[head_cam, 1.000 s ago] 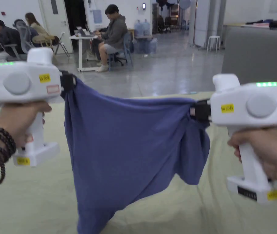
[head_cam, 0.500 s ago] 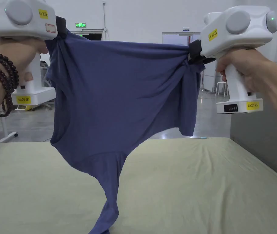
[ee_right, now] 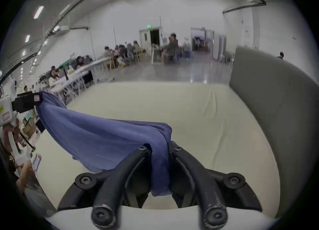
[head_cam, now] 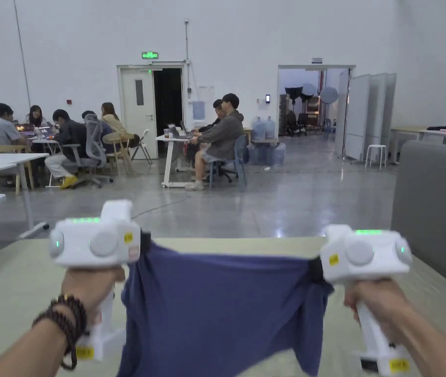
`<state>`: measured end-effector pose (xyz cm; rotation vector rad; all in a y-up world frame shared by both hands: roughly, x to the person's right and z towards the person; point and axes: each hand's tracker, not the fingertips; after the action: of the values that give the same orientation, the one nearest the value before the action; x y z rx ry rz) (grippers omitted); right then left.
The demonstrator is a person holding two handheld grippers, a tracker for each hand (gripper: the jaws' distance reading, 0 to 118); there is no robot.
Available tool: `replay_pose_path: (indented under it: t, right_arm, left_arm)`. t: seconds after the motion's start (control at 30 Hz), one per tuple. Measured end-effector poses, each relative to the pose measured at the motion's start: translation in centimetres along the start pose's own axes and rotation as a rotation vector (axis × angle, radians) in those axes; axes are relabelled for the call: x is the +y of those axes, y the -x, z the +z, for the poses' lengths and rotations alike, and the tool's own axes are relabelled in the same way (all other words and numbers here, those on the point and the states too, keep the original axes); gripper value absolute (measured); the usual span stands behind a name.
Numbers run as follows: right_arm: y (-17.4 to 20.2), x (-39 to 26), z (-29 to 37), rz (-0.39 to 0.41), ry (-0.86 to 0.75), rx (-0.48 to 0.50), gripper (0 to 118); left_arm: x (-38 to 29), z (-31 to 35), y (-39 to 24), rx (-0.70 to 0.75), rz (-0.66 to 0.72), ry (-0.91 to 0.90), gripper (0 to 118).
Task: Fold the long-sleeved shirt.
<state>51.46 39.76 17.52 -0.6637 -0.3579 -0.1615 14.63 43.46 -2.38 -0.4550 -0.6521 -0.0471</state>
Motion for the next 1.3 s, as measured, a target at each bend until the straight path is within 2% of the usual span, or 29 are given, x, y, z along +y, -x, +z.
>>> replay_pose_path:
  t: [0.17, 0.3, 0.4, 0.47, 0.57, 0.63, 0.77, 0.83, 0.97, 1.0, 1.03, 1.07, 1.1, 1.13, 1.17, 1.2, 1.3]
  right_arm:
    - [-0.9, -5.7, -1.2, -0.036, 0.045, 0.026, 13]
    - [0.1, -9.4, 2.6, 0.044, 0.003, 0.007, 13]
    - [1.6, -14.4, 6.1, 0.042, -0.005, -0.026, 13]
    - [2.2, -19.0, 7.9, 0.041, -0.005, -0.037, 13]
    - [2.7, -26.6, 9.8, -0.002, 0.079, -0.017, 13]
    - [2.9, -30.9, 10.5, -0.032, 0.157, -0.046, 13]
    - [3.3, -37.3, 11.7, -0.077, 0.324, -0.038, 13]
    - [3.8, -39.1, 12.2, -0.029, 0.325, -0.049, 13]
    - [4.0, -40.1, 12.8, -0.044, 0.341, -0.045, 13]
    - [4.0, -40.0, 12.6, -0.043, 0.339, -0.048, 16]
    - [4.0, -39.8, 12.4, -0.046, 0.332, -0.055, 26]
    - [3.8, -39.6, 12.8, -0.057, 0.323, -0.063, 47]
    - [3.8, -39.4, 13.1, -0.059, 0.325, -0.06, 86]
    - [3.9, -39.1, 13.8, -0.063, 0.328, -0.067, 103]
    - [3.7, -38.8, 15.0, -0.067, 0.316, -0.076, 104]
    - [3.4, -38.5, 16.1, -0.077, 0.275, -0.071, 104]
    - [2.8, -37.2, 19.2, -0.153, 0.158, -0.018, 104]
  left_arm:
    - [-5.2, 0.3, 0.3, -0.039, 0.005, 0.045, 0]
    - [-7.1, 4.2, 0.1, -0.064, 0.049, 0.01, 0]
    - [-10.6, 9.7, -1.3, -0.073, 0.033, 0.016, 0]
    - [-14.7, 13.0, -2.1, -0.046, -0.046, 0.091, 0]
    - [-21.5, 16.6, -2.4, -0.071, -0.016, 0.236, 0]
    - [-26.3, 18.4, -2.1, -0.077, -0.015, 0.331, 0]
    - [-34.4, 19.6, -1.2, -0.13, -0.015, 0.583, 0]
    - [-36.7, 20.3, -1.0, -0.112, -0.003, 0.618, 0]
    - [-37.6, 21.9, -1.0, -0.135, 0.016, 0.607, 0]
    - [-37.5, 22.1, -1.1, -0.131, 0.014, 0.601, 0]
    - [-37.1, 22.2, -0.9, -0.127, 0.016, 0.578, 1]
    - [-36.6, 22.2, -0.6, -0.127, 0.043, 0.554, 7]
    - [-36.1, 22.4, -0.5, -0.129, 0.056, 0.556, 36]
    - [-35.5, 22.8, -0.4, -0.128, 0.065, 0.552, 74]
    - [-34.7, 23.2, -0.1, -0.14, 0.077, 0.533, 102]
    - [-34.1, 23.7, 0.1, -0.15, 0.072, 0.516, 115]
    - [-31.8, 25.6, 0.4, -0.196, 0.06, 0.411, 115]
